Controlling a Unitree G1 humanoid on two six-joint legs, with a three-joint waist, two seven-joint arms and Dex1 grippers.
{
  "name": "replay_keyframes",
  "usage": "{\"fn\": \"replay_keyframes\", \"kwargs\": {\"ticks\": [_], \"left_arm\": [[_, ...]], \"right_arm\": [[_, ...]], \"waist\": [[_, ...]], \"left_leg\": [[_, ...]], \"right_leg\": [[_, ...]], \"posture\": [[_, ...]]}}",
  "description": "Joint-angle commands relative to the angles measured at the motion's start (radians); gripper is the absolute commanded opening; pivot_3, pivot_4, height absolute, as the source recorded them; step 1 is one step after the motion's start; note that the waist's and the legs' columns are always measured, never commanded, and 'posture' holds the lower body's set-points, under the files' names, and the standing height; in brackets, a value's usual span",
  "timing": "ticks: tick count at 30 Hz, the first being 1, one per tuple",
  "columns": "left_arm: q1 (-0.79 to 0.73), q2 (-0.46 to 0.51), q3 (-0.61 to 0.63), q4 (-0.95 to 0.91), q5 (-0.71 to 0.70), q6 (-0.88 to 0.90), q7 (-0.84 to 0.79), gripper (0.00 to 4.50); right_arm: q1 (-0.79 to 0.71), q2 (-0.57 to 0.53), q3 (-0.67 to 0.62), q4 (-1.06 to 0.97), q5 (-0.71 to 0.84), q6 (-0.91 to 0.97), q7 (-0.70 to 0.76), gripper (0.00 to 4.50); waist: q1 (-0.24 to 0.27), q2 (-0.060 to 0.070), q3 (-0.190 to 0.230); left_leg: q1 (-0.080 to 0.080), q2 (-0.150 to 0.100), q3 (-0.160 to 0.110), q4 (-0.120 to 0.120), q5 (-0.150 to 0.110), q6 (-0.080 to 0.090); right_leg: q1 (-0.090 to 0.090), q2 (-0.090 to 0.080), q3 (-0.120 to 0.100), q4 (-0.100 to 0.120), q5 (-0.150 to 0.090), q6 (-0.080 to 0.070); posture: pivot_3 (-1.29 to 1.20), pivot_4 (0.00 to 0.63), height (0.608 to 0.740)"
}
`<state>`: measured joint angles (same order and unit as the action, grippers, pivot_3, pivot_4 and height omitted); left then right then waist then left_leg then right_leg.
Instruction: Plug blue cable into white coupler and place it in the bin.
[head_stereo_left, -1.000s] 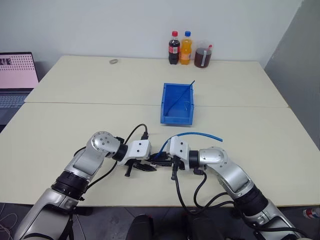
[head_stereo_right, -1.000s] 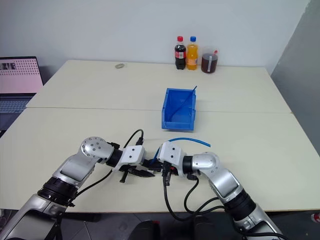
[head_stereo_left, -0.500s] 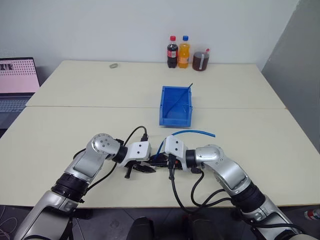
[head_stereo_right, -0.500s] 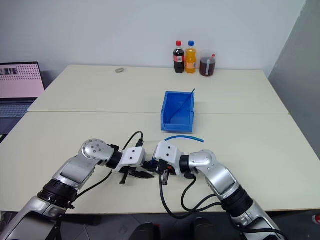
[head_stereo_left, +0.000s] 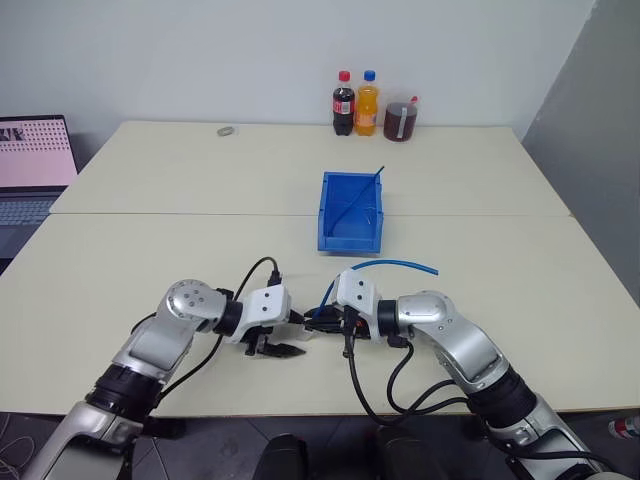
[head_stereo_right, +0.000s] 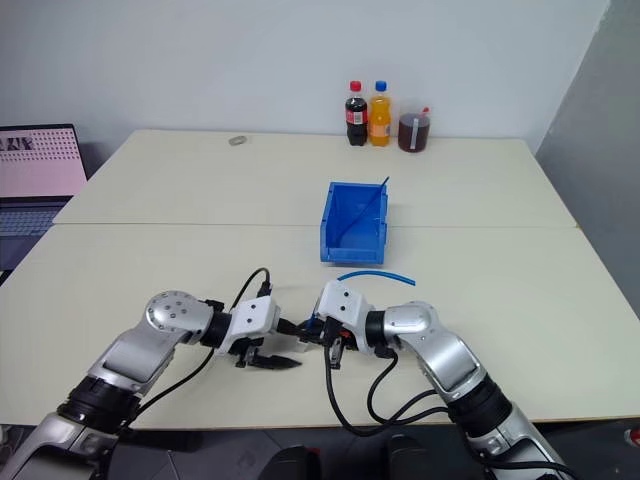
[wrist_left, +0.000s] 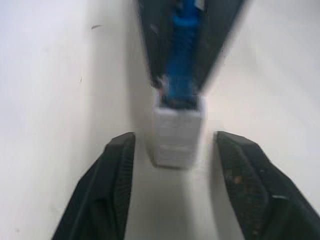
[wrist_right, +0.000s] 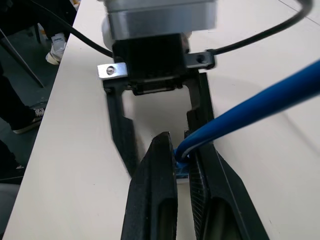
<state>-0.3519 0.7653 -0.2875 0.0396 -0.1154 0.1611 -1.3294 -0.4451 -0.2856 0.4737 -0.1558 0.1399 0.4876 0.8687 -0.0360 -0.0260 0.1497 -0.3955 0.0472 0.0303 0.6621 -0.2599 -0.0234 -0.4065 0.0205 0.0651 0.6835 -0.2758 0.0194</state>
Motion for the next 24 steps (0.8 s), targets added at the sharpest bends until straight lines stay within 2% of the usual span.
{"fn": "replay_keyframes", "kwargs": {"ticks": [1, 5, 9, 12, 14, 18, 21, 24], "left_arm": [[0.054, 0.067, 0.050, -0.062, -0.037, 0.033, -0.028, 3.64], [0.101, 0.083, 0.135, -0.104, -0.096, 0.091, 0.031, 4.47], [0.103, 0.043, 0.231, -0.163, -0.173, 0.203, 0.131, 4.50], [0.037, -0.030, 0.326, -0.196, -0.208, 0.297, 0.305, 4.50], [-0.024, -0.069, 0.351, -0.202, -0.206, 0.345, 0.389, 4.50], [-0.112, -0.114, 0.351, -0.180, -0.213, 0.383, 0.454, 4.50], [-0.145, -0.124, 0.335, -0.160, -0.195, 0.361, 0.469, 4.50], [-0.159, -0.130, 0.314, -0.145, -0.181, 0.340, 0.468, 4.50]], "right_arm": [[0.002, -0.004, -0.043, -0.036, 0.014, 0.014, -0.026, 0.05], [-0.004, 0.021, -0.106, -0.070, 0.060, 0.054, -0.059, 0.05], [-0.009, 0.021, -0.183, -0.130, 0.118, 0.119, -0.087, 0.05], [-0.071, 0.044, -0.375, -0.202, 0.276, 0.275, -0.153, 0.05], [-0.169, 0.062, -0.496, -0.166, 0.355, 0.346, -0.214, 0.05], [-0.376, 0.028, -0.568, 0.090, 0.369, 0.364, -0.219, 0.05], [-0.524, 0.008, -0.562, 0.374, 0.316, 0.312, -0.212, 0.05], [-0.652, -0.008, -0.506, 0.660, 0.244, 0.234, -0.146, 0.05]], "waist": [[0.001, 0.000, 0.001], [0.003, 0.000, 0.002], [0.003, 0.000, 0.004], [0.008, 0.000, 0.007], [0.010, -0.002, 0.012], [0.003, -0.003, 0.014], [-0.003, -0.003, 0.014], [-0.008, -0.002, 0.014]], "left_leg": [[0.000, 0.000, 0.000, 0.000, 0.000, 0.000], [-0.001, 0.001, -0.001, 0.000, 0.000, 0.000], [-0.004, 0.001, -0.002, 0.000, 0.000, 0.000], [-0.005, 0.001, -0.002, 0.000, 0.000, 0.000], [-0.006, 0.000, -0.003, 0.001, 0.000, 0.000], [-0.004, -0.001, -0.001, 0.002, 0.000, 0.000], [-0.004, -0.002, 0.001, 0.000, 0.000, 0.000], [-0.005, -0.002, 0.002, -0.001, 0.000, 0.000]], "right_leg": [[0.000, 0.000, 0.000, 0.000, 0.000, 0.000], [-0.001, -0.001, 0.000, 0.000, 0.000, -0.001], [-0.003, -0.003, 0.000, 0.000, 0.000, 0.000], [-0.003, -0.004, 0.000, -0.001, 0.000, 0.000], [-0.003, -0.005, -0.001, -0.001, 0.001, 0.002], [-0.001, -0.004, -0.002, -0.002, 0.004, 0.002], [-0.002, -0.004, 0.000, -0.003, 0.006, -0.001], [-0.005, -0.004, 0.001, -0.002, 0.006, -0.002]], "posture": [[0.00, 0.150, 0.740], [0.00, 0.150, 0.740], [0.00, 0.150, 0.740], [0.00, 0.150, 0.740], [0.00, 0.150, 0.740], [0.00, 0.150, 0.740], [0.00, 0.150, 0.740], [0.00, 0.150, 0.740]]}}
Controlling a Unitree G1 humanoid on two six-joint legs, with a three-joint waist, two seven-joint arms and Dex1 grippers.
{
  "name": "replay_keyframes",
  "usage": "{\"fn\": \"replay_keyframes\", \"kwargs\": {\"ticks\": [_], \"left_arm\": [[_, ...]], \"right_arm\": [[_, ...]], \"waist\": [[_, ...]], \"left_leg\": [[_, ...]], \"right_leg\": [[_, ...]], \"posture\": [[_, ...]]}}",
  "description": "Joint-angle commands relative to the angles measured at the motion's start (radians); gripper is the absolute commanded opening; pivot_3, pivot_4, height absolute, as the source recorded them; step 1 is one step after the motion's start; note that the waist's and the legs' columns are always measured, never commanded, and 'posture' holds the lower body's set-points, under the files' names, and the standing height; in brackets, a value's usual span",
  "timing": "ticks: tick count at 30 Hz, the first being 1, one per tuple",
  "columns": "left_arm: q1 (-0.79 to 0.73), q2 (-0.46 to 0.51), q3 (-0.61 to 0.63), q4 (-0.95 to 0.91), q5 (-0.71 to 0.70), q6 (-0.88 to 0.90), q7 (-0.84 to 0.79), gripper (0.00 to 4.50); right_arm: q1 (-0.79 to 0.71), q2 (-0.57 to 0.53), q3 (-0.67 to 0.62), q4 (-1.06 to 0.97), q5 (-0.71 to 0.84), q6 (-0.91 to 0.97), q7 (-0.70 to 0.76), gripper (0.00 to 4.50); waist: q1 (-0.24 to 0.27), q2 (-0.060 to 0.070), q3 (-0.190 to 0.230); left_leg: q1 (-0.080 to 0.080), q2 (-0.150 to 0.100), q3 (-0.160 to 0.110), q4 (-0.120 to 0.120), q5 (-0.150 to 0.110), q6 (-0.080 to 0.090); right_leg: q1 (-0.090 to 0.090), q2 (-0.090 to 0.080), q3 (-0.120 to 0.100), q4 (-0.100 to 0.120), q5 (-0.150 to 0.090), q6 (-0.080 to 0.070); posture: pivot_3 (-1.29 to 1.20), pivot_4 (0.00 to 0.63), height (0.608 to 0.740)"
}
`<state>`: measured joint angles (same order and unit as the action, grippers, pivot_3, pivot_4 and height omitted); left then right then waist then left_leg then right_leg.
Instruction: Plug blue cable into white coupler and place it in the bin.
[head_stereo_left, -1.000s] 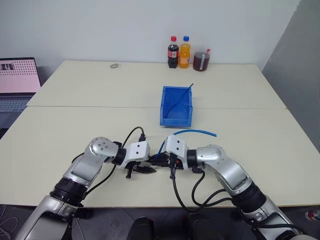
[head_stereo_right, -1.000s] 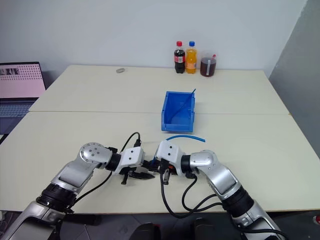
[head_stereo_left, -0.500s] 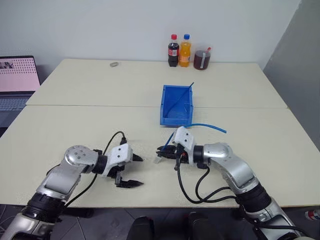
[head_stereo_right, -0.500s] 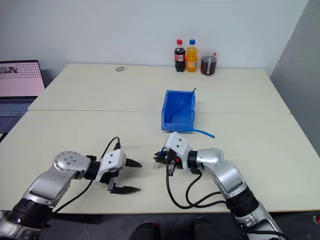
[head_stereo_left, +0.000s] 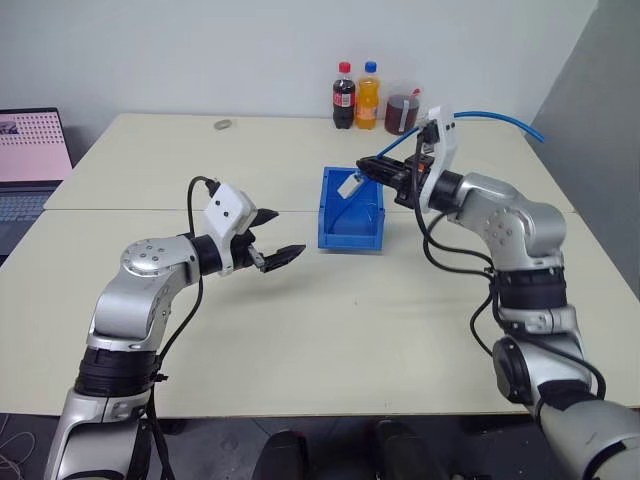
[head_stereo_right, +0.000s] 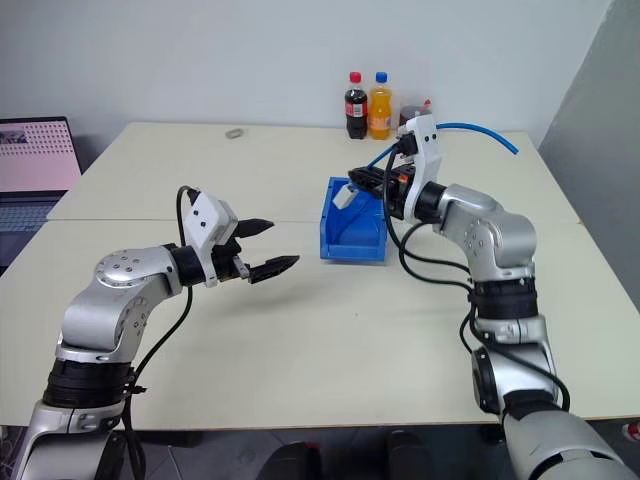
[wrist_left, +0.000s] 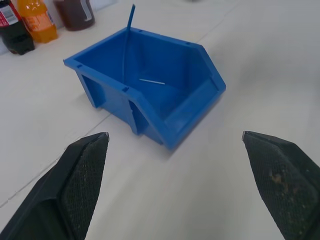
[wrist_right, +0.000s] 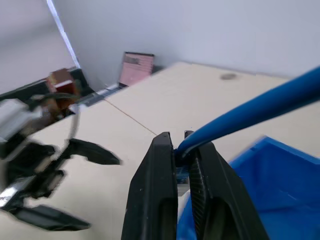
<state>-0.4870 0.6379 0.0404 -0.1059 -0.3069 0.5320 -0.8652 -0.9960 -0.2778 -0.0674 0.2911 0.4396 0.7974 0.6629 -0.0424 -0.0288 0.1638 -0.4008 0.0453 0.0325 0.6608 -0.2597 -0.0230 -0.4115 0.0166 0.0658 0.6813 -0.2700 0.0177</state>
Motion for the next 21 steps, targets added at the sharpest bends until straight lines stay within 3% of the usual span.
{"fn": "replay_keyframes", "kwargs": {"ticks": [1, 3, 4, 5, 9, 19, 21], "left_arm": [[-0.026, -0.002, -0.021, 0.001, 0.015, -0.037, 0.002, 4.50], [-0.030, -0.003, -0.033, -0.004, 0.019, -0.040, 0.003, 4.50], [-0.034, -0.006, -0.041, -0.009, 0.022, -0.038, 0.006, 4.50], [-0.037, -0.008, -0.046, -0.011, 0.023, -0.037, 0.009, 4.50], [-0.049, -0.019, -0.054, -0.023, 0.024, -0.033, 0.023, 4.50], [-0.037, 0.002, -0.019, 0.015, 0.013, 0.006, 0.050, 4.50], [-0.030, 0.009, -0.008, 0.028, 0.012, -0.001, 0.052, 4.50]], "right_arm": [[-0.136, -0.017, 0.055, 0.289, -0.076, -0.091, 0.088, 0.05], [-0.201, -0.014, 0.103, 0.435, -0.130, -0.133, 0.139, 0.05], [-0.242, -0.011, 0.137, 0.523, -0.171, -0.166, 0.166, 0.75], [-0.271, -0.009, 0.158, 0.587, -0.200, -0.193, 0.186, 0.85], [-0.391, 0.002, 0.166, 0.785, -0.260, -0.271, 0.220, 1.99], [-0.439, -0.083, 0.217, 0.811, -0.376, -0.298, 0.412, 4.30], [-0.418, -0.132, 0.257, 0.783, -0.419, -0.346, 0.467, 4.43]], "waist": [[-0.003, 0.001, 0.000], [-0.005, 0.001, 0.000], [-0.005, 0.001, 0.000], [-0.008, 0.001, 0.001], [-0.010, 0.001, 0.001], [-0.009, 0.001, 0.001], [-0.007, 0.001, 0.001]], "left_leg": [[0.000, 0.000, 0.000, -0.001, 0.000, 0.000], [-0.003, 0.001, 0.001, -0.001, 0.000, 0.000], [-0.007, 0.001, 0.001, 0.000, 0.000, 0.000], [-0.009, 0.001, 0.001, 0.000, 0.000, 0.000], [-0.016, 0.001, 0.001, 0.001, 0.000, 0.000], [-0.016, 0.001, -0.001, 0.002, 0.000, 0.000], [-0.016, 0.000, -0.002, 0.002, 0.000, 0.000]], "right_leg": [[0.000, 0.000, 0.000, 0.000, 0.000, 0.000], [-0.004, 0.000, 0.001, 0.000, 0.000, 0.000], [-0.007, 0.000, 0.001, 0.000, 0.000, 0.000], [-0.010, -0.001, 0.002, 0.000, 0.000, 0.000], [-0.015, -0.003, 0.001, 0.000, 0.000, 0.000], [-0.014, -0.003, 0.000, 0.001, 0.000, 0.000], [-0.014, -0.003, -0.001, 0.001, 0.000, 0.000]], "posture": [[0.00, 0.150, 0.740], [0.00, 0.150, 0.740], [0.00, 0.150, 0.740], [0.00, 0.150, 0.740], [0.00, 0.150, 0.740], [0.00, 0.150, 0.740], [0.00, 0.150, 0.740]]}}
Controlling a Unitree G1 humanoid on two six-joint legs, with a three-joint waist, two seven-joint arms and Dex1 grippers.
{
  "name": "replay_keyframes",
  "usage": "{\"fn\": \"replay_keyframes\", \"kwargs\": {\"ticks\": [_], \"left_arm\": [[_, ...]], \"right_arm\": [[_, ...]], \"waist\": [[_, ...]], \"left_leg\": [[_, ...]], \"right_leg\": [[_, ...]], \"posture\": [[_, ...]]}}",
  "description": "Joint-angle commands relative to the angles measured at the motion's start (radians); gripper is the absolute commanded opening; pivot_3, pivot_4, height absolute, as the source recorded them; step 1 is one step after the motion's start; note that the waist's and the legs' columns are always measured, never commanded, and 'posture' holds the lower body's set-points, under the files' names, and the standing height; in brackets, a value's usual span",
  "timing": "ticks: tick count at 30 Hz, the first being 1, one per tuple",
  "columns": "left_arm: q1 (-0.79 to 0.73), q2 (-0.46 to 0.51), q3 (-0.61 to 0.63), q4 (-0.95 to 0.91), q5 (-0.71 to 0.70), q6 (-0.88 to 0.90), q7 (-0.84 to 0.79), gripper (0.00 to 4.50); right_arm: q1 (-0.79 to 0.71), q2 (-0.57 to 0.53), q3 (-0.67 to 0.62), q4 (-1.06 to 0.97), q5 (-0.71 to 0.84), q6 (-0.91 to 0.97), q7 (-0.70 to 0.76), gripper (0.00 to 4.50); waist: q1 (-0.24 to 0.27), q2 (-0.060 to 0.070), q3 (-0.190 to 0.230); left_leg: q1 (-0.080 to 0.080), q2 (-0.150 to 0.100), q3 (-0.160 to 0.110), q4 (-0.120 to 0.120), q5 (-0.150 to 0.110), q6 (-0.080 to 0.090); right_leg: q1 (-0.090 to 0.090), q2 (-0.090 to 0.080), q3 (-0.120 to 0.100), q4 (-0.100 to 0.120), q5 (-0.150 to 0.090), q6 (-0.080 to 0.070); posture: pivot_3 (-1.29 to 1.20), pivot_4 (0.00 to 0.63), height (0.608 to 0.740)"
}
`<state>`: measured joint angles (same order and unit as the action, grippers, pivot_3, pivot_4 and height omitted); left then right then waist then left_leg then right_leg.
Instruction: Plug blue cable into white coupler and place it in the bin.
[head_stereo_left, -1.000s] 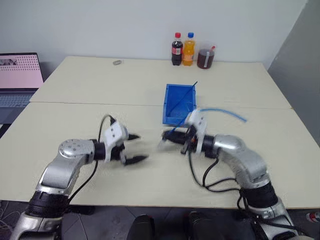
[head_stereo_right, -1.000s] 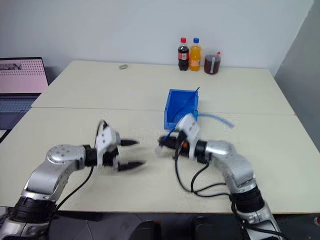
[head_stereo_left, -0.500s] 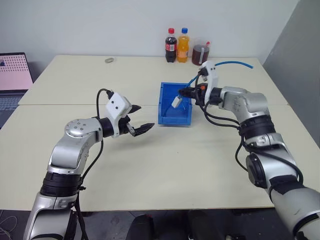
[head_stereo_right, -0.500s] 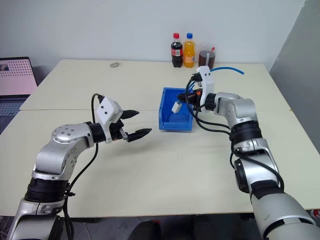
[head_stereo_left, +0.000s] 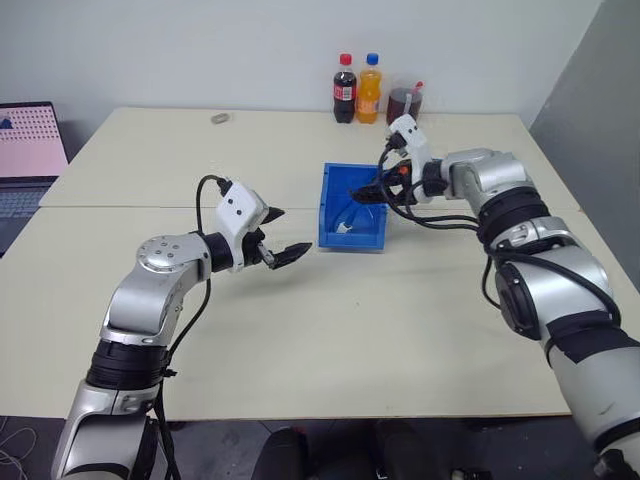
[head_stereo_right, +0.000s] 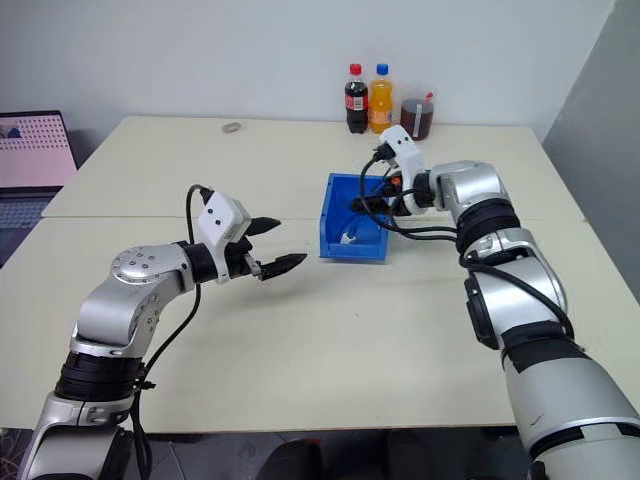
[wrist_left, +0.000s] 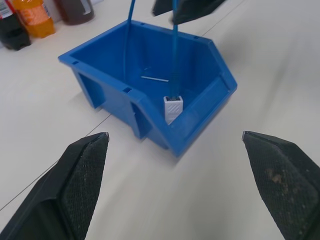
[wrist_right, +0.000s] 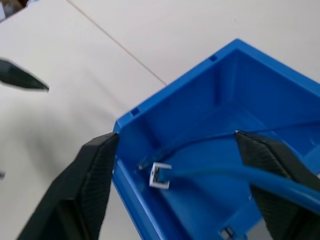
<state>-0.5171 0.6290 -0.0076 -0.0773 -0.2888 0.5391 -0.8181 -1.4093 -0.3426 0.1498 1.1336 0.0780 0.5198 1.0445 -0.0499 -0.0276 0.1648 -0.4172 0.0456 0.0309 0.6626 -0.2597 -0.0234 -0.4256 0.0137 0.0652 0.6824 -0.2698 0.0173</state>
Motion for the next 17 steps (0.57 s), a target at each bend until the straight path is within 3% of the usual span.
{"fn": "replay_keyframes", "kwargs": {"ticks": [1, 5, 8, 13, 17], "left_arm": [[-0.002, 0.027, 0.047, 0.020, -0.003, -0.006, 0.007, 4.50], [-0.030, 0.056, 0.084, 0.103, -0.002, -0.017, 0.008, 4.50], [-0.058, 0.075, 0.102, 0.153, -0.004, -0.025, 0.001, 4.50], [-0.067, 0.116, 0.132, 0.181, -0.013, -0.033, -0.023, 4.50], [-0.049, 0.158, 0.172, 0.155, -0.047, 0.005, -0.048, 4.50]], "right_arm": [[0.018, -0.114, 0.075, -0.086, -0.098, -0.135, 0.121, 4.43], [0.113, -0.285, 0.142, -0.220, -0.159, -0.270, 0.304, 4.43], [0.215, -0.387, 0.122, -0.374, -0.127, -0.308, 0.405, 4.43], [0.405, -0.457, -0.045, -0.649, 0.009, -0.211, 0.351, 4.43], [0.646, -0.499, -0.222, -0.965, 0.138, -0.017, 0.261, 4.43]], "waist": [[0.001, 0.000, 0.000], [0.008, 0.000, 0.000], [0.016, 0.001, 0.001], [0.011, 0.001, 0.001], [0.014, 0.002, 0.002]], "left_leg": [[0.000, 0.000, 0.000, 0.000, 0.000, 0.000], [0.000, 0.000, 0.001, 0.000, 0.000, 0.000], [0.000, 0.000, 0.000, 0.000, 0.000, 0.000], [0.001, 0.000, 0.001, 0.000, 0.000, 0.000], [0.002, 0.001, -0.002, 0.002, 0.000, 0.000]], "right_leg": [[0.000, 0.000, -0.001, 0.000, 0.000, 0.000], [0.000, 0.000, -0.001, -0.001, 0.000, 0.000], [0.000, 0.000, -0.002, -0.001, 0.000, 0.000], [0.000, 0.000, 0.000, 0.000, 0.000, 0.000], [0.002, 0.001, -0.001, 0.003, 0.000, 0.000]], "posture": [[0.00, 0.150, 0.740], [0.00, 0.150, 0.740], [0.00, 0.150, 0.740], [0.00, 0.150, 0.740], [0.00, 0.150, 0.740]]}}
